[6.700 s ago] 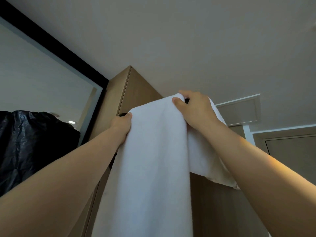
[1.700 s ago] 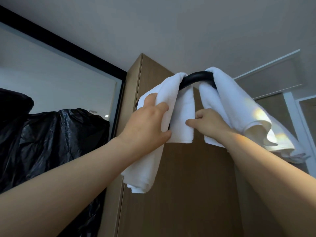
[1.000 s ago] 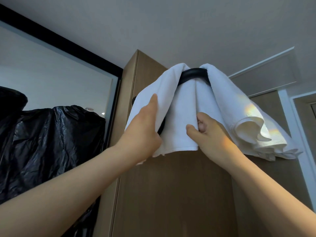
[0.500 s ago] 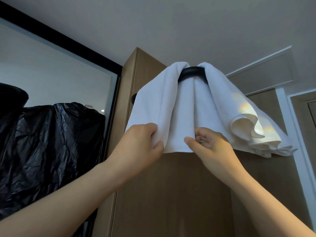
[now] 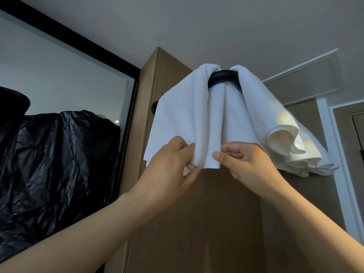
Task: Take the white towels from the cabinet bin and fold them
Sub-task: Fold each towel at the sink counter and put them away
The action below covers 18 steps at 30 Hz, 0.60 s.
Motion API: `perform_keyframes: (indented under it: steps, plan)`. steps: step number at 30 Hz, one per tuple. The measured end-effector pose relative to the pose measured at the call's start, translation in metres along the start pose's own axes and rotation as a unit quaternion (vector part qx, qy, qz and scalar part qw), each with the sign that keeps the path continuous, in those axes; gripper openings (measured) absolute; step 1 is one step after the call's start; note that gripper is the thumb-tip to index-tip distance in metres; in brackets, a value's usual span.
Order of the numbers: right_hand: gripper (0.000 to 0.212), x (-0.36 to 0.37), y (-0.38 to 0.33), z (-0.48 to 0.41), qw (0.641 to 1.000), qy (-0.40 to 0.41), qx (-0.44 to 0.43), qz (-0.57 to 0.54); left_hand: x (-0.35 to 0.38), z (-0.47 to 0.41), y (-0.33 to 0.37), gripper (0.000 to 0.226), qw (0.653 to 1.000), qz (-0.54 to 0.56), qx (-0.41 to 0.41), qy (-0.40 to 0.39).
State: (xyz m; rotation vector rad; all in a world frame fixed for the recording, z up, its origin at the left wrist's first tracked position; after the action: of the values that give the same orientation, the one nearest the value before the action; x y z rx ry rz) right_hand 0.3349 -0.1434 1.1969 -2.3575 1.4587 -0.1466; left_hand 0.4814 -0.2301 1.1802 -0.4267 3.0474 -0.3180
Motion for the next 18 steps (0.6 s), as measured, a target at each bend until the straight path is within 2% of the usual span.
perform_keyframes:
  steps: [3,6,10,12,14,18]
  plan:
    - [0.025,0.003,-0.003,0.004,1.0,-0.005,-0.006,0.007,0.0,0.008,0.001,0.024,0.999,0.027,-0.005,0.022]
    - [0.032,0.006,-0.004,0.005,1.0,-0.01,0.011,0.003,-0.004,0.009,-0.001,0.005,0.999,0.013,0.006,0.043]
    - [0.025,0.002,-0.004,0.002,0.999,-0.014,0.044,-0.004,0.003,0.009,-0.001,0.008,0.999,0.008,0.034,0.035]
    - [0.025,0.002,-0.006,-0.002,0.997,-0.005,0.078,-0.023,0.009,0.012,0.0,0.016,0.999,0.021,0.044,0.024]
    - [0.036,0.004,-0.009,-0.004,0.995,0.005,0.103,-0.015,0.016,0.019,0.0,0.034,0.999,0.035,0.042,0.002]
    - [0.065,0.005,-0.023,-0.008,0.991,-0.004,0.093,0.101,0.022,0.042,0.002,0.067,0.995,0.081,0.044,-0.047]
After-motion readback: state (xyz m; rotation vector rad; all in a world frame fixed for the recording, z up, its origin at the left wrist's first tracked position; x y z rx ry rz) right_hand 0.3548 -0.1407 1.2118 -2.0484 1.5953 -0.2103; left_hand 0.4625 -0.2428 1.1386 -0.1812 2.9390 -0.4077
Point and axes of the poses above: each hand's wrist, its own z-axis away from the middle knuckle, its own x-axis out of the palm, y = z × x, the point moved 5 cm from there along -z, towards the middle knuckle, and after that the axes turned 13 degrees about y, right-handed, at the moved point
